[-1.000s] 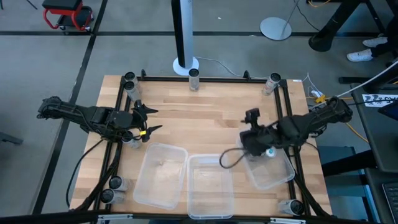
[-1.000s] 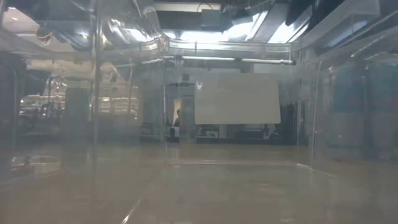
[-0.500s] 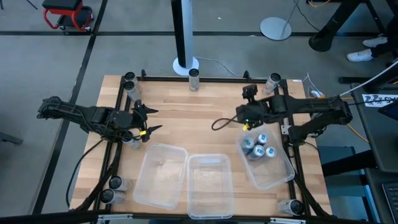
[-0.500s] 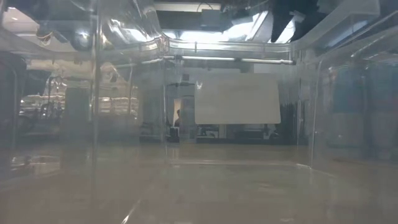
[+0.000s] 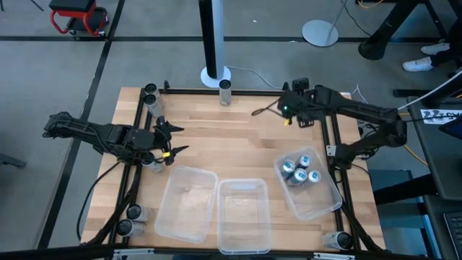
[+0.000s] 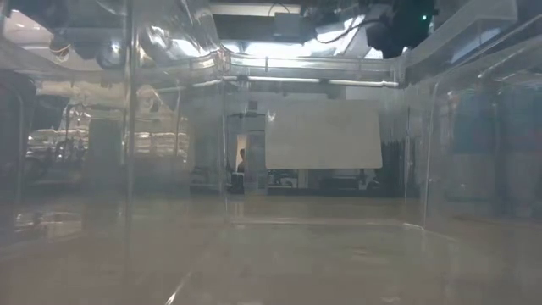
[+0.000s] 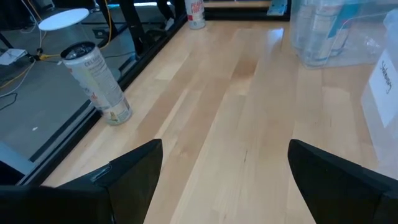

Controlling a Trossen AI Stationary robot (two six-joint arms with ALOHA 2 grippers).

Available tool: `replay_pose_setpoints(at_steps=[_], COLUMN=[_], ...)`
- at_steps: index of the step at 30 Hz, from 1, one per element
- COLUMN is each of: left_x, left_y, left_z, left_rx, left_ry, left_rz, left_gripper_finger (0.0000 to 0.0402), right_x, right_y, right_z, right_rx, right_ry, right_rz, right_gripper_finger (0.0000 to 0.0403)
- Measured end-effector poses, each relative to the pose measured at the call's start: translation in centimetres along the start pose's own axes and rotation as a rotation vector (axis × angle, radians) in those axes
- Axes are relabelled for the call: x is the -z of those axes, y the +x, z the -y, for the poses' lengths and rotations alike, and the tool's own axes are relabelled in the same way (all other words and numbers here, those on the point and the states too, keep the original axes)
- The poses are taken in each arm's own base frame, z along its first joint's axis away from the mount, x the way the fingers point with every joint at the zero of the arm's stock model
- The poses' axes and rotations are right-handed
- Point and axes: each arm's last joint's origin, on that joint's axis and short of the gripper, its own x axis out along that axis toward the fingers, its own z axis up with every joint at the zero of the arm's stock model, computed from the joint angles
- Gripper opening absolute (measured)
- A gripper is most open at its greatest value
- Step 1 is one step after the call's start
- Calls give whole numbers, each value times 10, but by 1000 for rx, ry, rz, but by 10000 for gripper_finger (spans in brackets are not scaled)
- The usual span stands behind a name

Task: Sort soda cans
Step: Put the top white-pink soda can into the middle transparent bin

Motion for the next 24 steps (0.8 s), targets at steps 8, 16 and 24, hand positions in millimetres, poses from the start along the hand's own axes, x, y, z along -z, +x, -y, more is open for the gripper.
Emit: replay_pose_setpoints(at_steps=[8, 16, 24], left_x=[0, 0, -1], left_y=[0, 0, 0], left_z=[0, 0, 0], left_rx=[0, 0, 1], left_ry=[17, 14, 8], left_rz=[-1, 0, 5], left_gripper_finger=[333, 333, 333], right_x=[19, 18, 34], right_y=[21, 24, 52], right_z=[20, 27, 38], right_rx=[-12, 53, -52], right_ry=[64, 127, 182], right_rz=[-97, -102, -180], right_gripper_finger=[393, 393, 392])
